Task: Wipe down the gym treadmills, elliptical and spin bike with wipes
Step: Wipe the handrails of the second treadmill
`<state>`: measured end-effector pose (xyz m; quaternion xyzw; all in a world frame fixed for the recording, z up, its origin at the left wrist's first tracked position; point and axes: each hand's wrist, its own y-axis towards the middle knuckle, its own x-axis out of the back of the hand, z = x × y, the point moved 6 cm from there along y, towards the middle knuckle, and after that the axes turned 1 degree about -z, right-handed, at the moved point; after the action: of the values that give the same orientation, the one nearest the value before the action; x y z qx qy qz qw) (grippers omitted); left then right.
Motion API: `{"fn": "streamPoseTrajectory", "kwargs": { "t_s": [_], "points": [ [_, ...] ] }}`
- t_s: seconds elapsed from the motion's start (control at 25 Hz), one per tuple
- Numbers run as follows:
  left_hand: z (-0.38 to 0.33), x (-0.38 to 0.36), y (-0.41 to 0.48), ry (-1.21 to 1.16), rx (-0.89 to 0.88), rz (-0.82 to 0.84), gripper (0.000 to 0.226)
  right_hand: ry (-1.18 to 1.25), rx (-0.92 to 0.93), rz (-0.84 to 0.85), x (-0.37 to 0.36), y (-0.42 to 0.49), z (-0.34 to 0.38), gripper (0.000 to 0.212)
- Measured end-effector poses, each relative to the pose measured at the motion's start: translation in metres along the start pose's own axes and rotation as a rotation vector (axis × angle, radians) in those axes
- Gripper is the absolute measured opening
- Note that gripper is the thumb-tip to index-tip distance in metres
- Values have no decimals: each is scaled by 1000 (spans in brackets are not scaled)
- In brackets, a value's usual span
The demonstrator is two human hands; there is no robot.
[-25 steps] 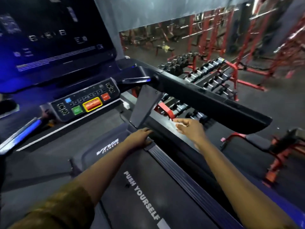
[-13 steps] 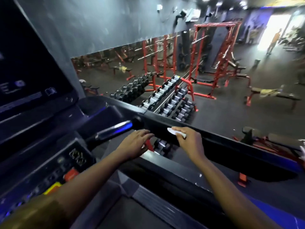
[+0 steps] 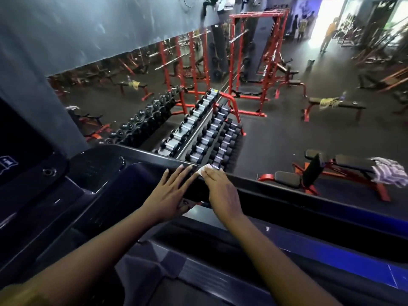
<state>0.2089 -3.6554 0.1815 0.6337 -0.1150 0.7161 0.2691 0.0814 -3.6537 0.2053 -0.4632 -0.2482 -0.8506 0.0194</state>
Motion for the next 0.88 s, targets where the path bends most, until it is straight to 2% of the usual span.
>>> {"fn": "streamPoseTrajectory", "kwargs": {
  "t_s": [0.08, 0.24, 0.44, 0.52, 0.6, 0.68, 0.8, 0.88],
  "points": [
    [1, -1, 1, -47, -7, -9, 77, -100, 42, 11, 1, -3, 0, 42],
    [4, -5, 3, -158, 25, -11, 89, -233, 32, -104, 31, -32, -30, 46],
    [1, -6, 2, -148, 35, -30, 91, -202, -235, -133, 62, -56, -57, 49],
    [0, -8, 2, -149, 26, -16, 92, -162, -179, -124, 50, -34, -30, 47],
    [-1, -5, 3, -166, 26, -20, 92, -156, -74, 4, 24, -15, 0, 45],
    [1, -4, 3, -179, 30, -3, 91, -165, -52, 66, 8, -13, 7, 47],
    [-1, 2, 5, -115, -24, -23, 84, -233, -78, -96, 18, -38, -15, 49],
    [-9, 8, 10, -90, -76, -59, 81, -314, -120, -126, 32, -62, -33, 59]
  ]
}}
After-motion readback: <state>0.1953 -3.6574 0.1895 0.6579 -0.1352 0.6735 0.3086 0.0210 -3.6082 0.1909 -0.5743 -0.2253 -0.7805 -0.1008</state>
